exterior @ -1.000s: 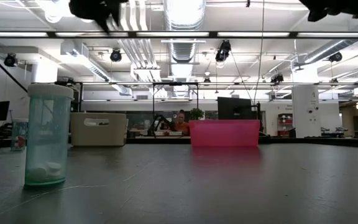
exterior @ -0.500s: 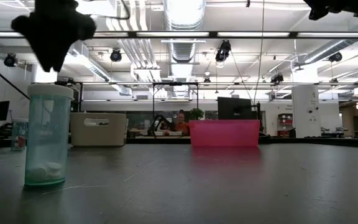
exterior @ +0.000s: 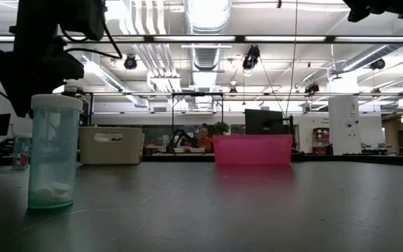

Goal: Pick and place medicine bottles into bin by pill shape (circle, oval)
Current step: Put the blue capsule bottle into the gray bin

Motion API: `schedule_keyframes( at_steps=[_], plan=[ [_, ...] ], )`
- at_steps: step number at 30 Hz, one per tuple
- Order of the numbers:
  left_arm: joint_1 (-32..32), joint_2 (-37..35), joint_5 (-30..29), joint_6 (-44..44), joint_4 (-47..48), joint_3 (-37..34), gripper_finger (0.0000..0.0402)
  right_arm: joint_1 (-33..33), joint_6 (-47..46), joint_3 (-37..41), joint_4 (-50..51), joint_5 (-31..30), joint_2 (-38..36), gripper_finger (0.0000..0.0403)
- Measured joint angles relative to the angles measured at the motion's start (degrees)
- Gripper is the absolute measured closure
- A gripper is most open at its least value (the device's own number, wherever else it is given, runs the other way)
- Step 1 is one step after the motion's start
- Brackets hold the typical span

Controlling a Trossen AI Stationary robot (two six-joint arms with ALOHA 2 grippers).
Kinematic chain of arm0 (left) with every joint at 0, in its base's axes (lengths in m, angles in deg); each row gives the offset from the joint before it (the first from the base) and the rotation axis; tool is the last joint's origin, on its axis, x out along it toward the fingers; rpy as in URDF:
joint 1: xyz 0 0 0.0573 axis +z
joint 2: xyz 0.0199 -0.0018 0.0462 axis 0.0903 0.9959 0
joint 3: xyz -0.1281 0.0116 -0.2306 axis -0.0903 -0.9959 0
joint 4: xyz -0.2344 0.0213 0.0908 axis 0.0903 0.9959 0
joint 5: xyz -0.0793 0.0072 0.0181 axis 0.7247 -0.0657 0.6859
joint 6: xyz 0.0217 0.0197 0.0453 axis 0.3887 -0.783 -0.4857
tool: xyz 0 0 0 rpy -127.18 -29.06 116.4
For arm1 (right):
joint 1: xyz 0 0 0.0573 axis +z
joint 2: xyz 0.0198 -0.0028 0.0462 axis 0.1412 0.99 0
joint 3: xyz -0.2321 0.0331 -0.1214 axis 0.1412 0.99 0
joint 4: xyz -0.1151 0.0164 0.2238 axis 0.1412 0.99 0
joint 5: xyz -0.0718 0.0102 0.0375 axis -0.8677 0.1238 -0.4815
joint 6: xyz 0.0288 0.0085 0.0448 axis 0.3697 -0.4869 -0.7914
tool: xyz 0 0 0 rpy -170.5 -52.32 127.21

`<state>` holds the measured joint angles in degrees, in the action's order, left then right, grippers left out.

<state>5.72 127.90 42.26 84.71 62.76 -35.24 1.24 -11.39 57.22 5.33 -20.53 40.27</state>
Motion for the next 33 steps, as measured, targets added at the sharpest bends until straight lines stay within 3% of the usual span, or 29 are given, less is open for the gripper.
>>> schedule_keyframes(
  at_steps=[12, 33],
  plan=[
    [1.8, -1.4, -1.1, -0.1, -1.6, -3.3, 0.019, 0.0, 0.0, 0.0, 0.0, 0.0, 0.0, 0.0271],
    [3.9, -1.5, -3.5, -2.1, -6.8, -9.2, 0.0187, 0.0, 0.4, 0.0, 0.0, 0.0, 0.0, 0.0271]
  ],
)
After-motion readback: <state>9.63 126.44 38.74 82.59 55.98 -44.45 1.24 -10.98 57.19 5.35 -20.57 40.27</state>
